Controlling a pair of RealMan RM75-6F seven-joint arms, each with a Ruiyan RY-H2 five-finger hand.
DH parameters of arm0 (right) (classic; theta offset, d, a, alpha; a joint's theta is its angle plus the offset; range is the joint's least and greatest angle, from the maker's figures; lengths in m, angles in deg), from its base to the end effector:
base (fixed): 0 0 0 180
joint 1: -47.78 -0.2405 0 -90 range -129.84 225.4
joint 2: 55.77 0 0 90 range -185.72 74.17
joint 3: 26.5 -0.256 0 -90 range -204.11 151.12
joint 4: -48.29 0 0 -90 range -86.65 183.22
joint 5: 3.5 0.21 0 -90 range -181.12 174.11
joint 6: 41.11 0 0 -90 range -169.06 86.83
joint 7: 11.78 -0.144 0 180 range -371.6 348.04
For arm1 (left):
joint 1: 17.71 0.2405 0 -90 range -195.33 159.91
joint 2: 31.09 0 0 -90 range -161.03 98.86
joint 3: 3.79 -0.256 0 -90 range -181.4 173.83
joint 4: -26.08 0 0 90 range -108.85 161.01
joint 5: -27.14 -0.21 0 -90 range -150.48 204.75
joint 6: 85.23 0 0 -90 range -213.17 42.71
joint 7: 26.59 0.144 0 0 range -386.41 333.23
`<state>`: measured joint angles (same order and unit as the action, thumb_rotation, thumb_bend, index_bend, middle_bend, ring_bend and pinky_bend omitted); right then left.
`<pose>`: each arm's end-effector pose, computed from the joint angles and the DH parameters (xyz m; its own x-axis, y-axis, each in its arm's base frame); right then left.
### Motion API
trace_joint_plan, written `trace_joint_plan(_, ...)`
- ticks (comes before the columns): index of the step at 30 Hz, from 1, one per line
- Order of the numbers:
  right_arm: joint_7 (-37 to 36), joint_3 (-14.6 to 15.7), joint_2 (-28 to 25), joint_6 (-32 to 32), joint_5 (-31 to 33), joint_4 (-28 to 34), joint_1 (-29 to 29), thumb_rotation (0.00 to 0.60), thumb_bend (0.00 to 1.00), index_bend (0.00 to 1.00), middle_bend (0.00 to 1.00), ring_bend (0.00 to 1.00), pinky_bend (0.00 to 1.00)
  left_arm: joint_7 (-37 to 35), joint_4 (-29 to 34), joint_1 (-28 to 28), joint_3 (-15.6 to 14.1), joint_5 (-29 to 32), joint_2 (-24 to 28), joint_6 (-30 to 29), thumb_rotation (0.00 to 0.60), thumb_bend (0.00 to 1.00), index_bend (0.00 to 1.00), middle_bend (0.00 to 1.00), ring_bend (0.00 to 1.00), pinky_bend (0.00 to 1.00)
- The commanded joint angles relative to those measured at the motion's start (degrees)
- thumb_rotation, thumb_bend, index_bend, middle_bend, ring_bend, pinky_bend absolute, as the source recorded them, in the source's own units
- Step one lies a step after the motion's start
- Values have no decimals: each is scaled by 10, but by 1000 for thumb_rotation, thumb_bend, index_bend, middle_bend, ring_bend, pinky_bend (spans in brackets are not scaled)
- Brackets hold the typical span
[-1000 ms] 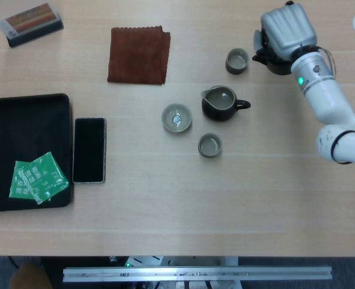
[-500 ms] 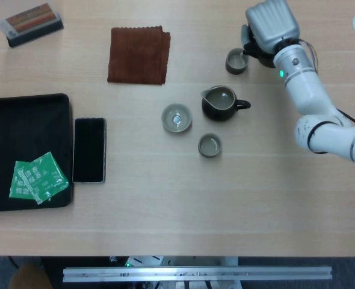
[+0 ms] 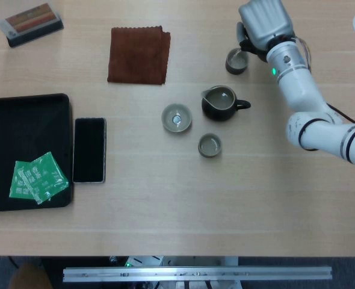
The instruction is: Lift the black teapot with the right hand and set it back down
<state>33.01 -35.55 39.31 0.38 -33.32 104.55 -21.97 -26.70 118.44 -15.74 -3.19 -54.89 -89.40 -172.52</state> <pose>-0.0903 -0.4793 -0.0113 0.7848 -0.1653 0.5973 -0.6178 -0.2856 0.7326 -0.3454 0.1329 0.1970 0.4806 0.0527 0.8753 0.8598 0.1679 -0.4822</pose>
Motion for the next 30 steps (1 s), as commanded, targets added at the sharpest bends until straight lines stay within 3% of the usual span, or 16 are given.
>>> trace_joint_plan(1,5,0,-1,3,3,0,1,340,632,1000,994,949,317,0,-1,0,0,0,0,1,532,380,112,140,0,45)
trace_joint_plan(17,-1,-5,-2,7,3,2,18,343,626,1000,994,949,317,3,-3,-4,2,-1,-4,8,529,380,112,140,0,45)
trace_joint_plan(30,-119,-38,20,26,-60,-16,65,369,582,1000,994,949,317,3,-5,-5,3,-2,-5,10,529,380,112,141,0,45)
